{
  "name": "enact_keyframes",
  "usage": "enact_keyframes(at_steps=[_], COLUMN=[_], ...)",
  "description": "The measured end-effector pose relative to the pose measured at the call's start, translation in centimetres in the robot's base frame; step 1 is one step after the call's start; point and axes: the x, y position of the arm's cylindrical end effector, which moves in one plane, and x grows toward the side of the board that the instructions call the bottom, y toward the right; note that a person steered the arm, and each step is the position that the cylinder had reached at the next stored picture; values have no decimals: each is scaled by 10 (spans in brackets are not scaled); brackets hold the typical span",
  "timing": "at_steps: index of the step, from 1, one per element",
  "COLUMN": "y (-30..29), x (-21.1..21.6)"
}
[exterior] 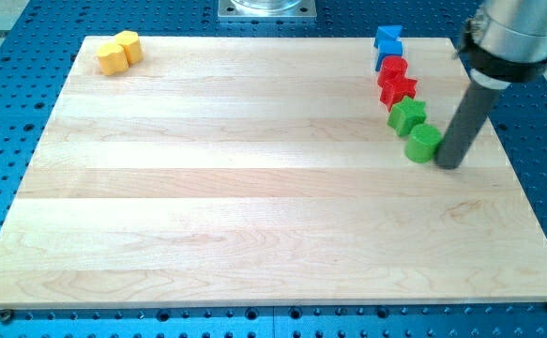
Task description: Slide the yellow hexagon below the green circle
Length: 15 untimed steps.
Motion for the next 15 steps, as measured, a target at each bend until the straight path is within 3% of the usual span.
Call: enact_keyframes(at_steps=[1, 2, 3, 5, 7, 8, 9, 10, 11, 12, 13, 14, 15], y=[-9, -12, -132, -360, -478, -517, -517, -496, -468, -401, -350, -312, -315], x=[-1, 46, 65, 53, -66, -102, -134, -212, -254, -250, -185, -136, -136])
